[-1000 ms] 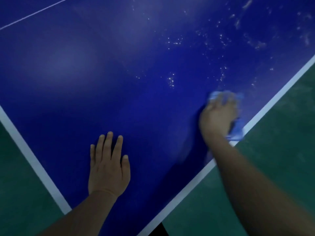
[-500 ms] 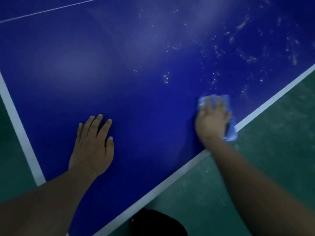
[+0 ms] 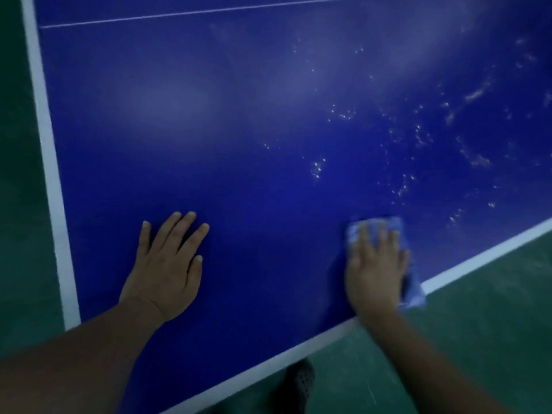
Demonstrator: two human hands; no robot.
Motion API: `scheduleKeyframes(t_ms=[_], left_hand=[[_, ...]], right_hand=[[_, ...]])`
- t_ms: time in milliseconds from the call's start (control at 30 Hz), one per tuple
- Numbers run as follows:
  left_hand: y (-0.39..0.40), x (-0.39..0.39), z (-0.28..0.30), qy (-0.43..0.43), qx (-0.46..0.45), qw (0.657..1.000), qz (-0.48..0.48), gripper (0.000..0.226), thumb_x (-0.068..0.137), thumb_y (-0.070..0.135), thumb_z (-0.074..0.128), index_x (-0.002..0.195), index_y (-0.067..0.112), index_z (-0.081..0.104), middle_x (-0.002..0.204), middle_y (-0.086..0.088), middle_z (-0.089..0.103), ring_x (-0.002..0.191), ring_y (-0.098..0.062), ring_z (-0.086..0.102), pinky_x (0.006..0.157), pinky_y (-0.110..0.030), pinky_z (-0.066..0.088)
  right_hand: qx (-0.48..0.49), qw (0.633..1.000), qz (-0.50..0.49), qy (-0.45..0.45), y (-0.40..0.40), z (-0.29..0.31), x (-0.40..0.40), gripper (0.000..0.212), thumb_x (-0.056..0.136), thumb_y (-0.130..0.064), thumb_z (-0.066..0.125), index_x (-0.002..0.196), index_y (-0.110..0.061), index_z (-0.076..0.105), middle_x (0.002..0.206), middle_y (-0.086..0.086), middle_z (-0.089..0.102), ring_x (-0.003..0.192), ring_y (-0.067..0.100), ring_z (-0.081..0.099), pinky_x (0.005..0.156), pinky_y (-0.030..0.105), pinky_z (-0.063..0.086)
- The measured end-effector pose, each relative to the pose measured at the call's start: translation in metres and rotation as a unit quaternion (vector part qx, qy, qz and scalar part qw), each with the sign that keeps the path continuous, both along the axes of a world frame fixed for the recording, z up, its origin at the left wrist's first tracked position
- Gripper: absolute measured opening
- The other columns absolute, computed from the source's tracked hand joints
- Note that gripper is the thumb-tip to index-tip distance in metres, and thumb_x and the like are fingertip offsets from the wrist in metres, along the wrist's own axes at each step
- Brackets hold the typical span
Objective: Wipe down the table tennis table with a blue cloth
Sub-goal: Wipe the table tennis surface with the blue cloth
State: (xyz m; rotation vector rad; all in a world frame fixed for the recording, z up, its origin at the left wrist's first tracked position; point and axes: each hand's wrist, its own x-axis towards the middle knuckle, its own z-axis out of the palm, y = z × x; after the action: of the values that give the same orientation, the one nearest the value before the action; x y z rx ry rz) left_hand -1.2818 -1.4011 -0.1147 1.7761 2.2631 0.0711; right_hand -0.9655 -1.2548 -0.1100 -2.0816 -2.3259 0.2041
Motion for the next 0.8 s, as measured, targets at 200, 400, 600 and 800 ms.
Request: scheduleKeyframes(t_ms=[200,400,600,800], left_hand=[[0.001,-0.001,-0.001,-0.003,0.007,1.0,-0.005,0.058,0.099,0.039,0.021,0.15,0.018,0.04,0.162,-0.003,0.025,0.152,-0.019,0.009,0.12,-0.058,0.002],[0.002,-0.003,-0.001,0.005,0.014,1.0,-0.018,0.056,0.1,0.038,0.024,0.149,0.018,0.042,0.16,-0.006,0.03,0.15,-0.022,0.015,0.118,-0.057,0.003],[0.0,-0.004,-0.006,0.002,0.017,1.0,-0.02,0.056,0.101,0.04,0.022,0.15,0.02,0.039,0.161,-0.003,0.026,0.152,-0.021,0.011,0.118,-0.06,0.006],[0.001,-0.004,-0.005,-0.015,0.035,0.999,-0.015,0.057,0.102,0.041,0.019,0.148,0.018,0.043,0.16,-0.006,0.029,0.151,-0.022,0.016,0.119,-0.06,0.005]], right_hand=[[-0.029,0.867,0.497,0.024,0.011,-0.007,-0.101,0.052,0.1,-0.038,0.031,0.151,-0.029,0.038,0.162,0.002,0.027,0.151,0.031,0.014,0.118,0.058,0.005],[0.011,0.999,0.025,0.02,0.191,0.004,-0.055,0.048,0.106,-0.035,0.027,0.154,-0.027,0.031,0.163,0.005,0.021,0.15,0.03,0.012,0.118,0.059,0.011],[0.029,0.982,0.184,0.034,0.089,-0.01,-0.125,0.055,0.097,-0.029,0.03,0.152,-0.025,0.036,0.162,0.007,0.025,0.15,0.035,0.016,0.115,0.064,0.008],[0.019,0.975,0.22,-0.025,0.138,-0.009,-0.067,0.051,0.102,-0.033,0.03,0.152,-0.029,0.036,0.162,0.003,0.026,0.15,0.031,0.017,0.114,0.067,0.01]])
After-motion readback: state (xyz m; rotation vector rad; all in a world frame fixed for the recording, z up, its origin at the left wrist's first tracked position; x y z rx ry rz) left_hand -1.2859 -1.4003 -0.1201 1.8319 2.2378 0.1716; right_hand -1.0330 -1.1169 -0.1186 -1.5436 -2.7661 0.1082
